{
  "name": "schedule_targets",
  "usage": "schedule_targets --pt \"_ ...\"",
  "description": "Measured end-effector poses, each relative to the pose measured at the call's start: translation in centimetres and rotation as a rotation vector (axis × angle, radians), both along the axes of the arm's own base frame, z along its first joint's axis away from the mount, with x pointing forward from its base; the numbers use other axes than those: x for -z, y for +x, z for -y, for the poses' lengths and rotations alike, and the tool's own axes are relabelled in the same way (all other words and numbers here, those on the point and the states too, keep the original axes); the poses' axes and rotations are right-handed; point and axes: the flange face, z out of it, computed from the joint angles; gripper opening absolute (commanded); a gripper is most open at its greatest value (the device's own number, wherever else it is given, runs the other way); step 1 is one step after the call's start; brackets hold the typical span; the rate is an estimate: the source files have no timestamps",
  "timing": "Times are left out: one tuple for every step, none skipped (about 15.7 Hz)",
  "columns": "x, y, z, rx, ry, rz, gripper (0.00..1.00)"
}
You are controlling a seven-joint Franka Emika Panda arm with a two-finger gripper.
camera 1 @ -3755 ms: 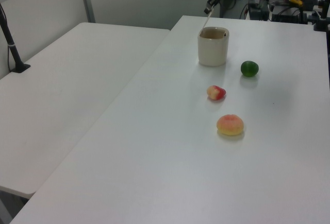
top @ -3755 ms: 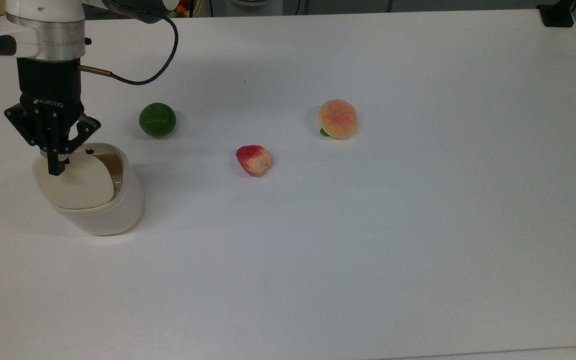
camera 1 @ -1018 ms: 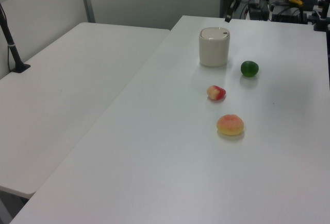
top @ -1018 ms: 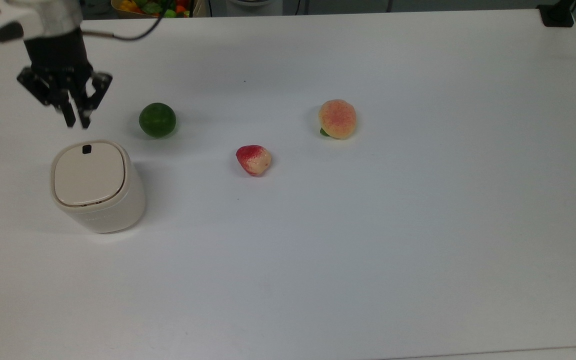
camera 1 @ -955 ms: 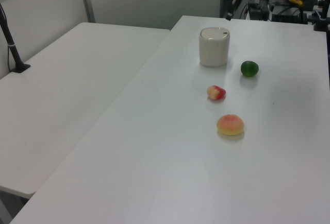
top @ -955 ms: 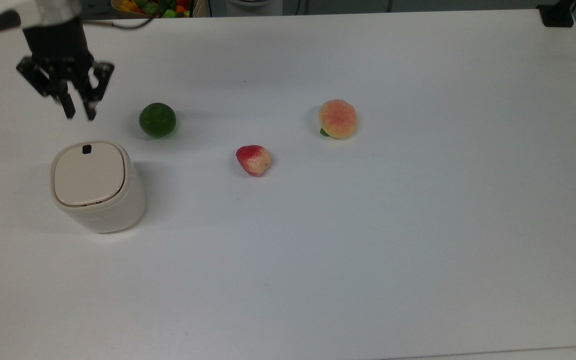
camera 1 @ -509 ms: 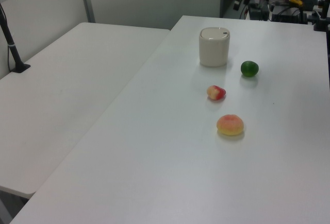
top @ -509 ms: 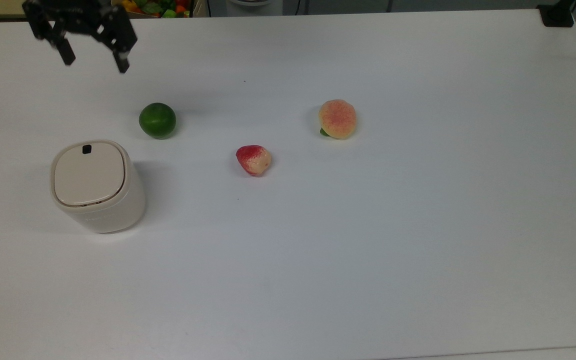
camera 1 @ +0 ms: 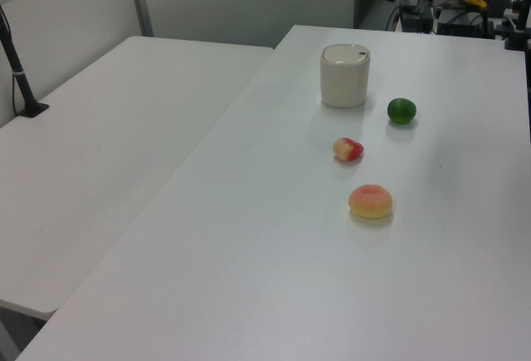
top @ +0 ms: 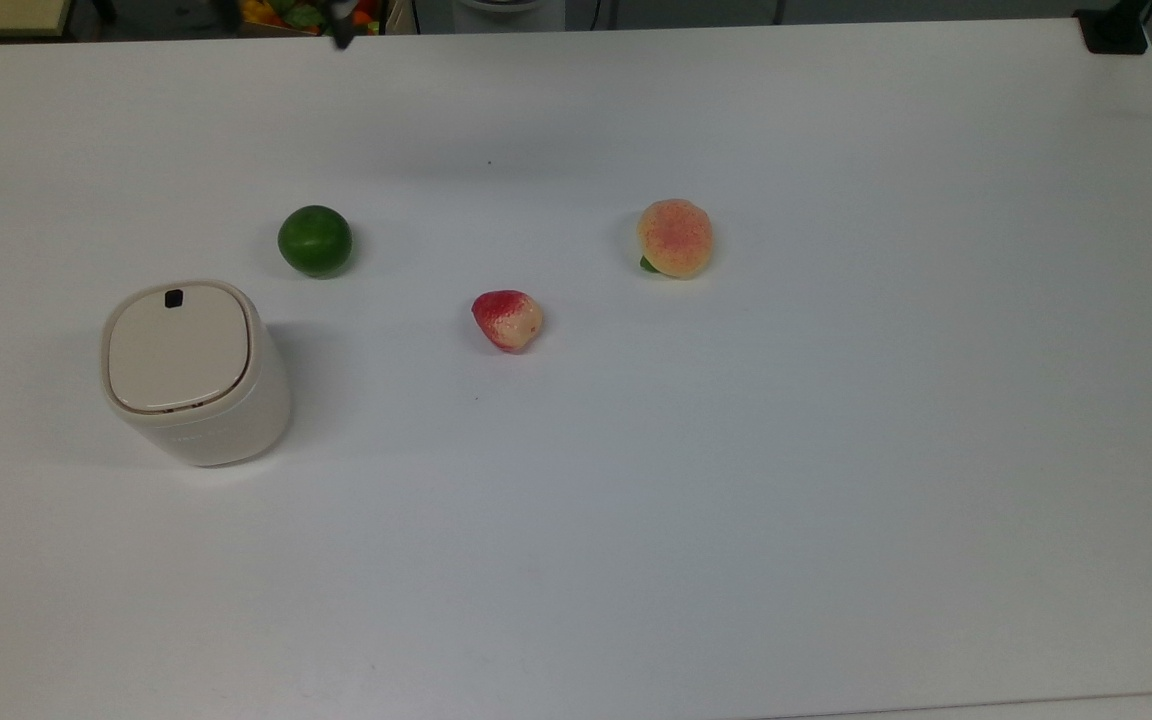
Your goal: Close garbage bin
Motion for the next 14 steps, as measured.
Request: schedule_targets --pt "-0.5 -0.5 -1.3 -0.02 0.003 -0.011 1.0" --pt "-1.1 -1.1 -2.5 -0.038 0.005 -0.021 1.0" --pt "-1.7 -1.6 -3.6 -0.053 0.007 -0.028 1.0" --pt "-2.3 -2.1 -4.6 -0.072 0.007 -0.031 1.0" --pt "-2.7 -2.5 -5.6 -0.09 0.006 -0.029 1.0" --pt "-3.0 -2.7 -6.5 -0.107 0.006 -0.026 1.0" --pt "-3.1 -2.8 -7.3 -0.121 0.006 -0.025 1.0" --pt "-3.0 -2.8 -8.0 -0.134 0.002 -0.027 1.0" --pt "-2.7 -2.8 -8.5 -0.145 -0.009 -0.032 1.0" --pt "-2.4 -2.8 -8.8 -0.16 -0.032 -0.04 1.0" --pt "-2.1 -2.8 -9.0 -0.186 -0.048 -0.045 1.0" --pt "-1.7 -2.7 -9.0 -0.228 -0.061 -0.049 1.0" --pt "-1.3 -2.5 -8.8 -0.294 -0.073 -0.051 1.0" --pt "-1.1 -2.4 -8.7 -0.335 -0.079 -0.05 1.0"
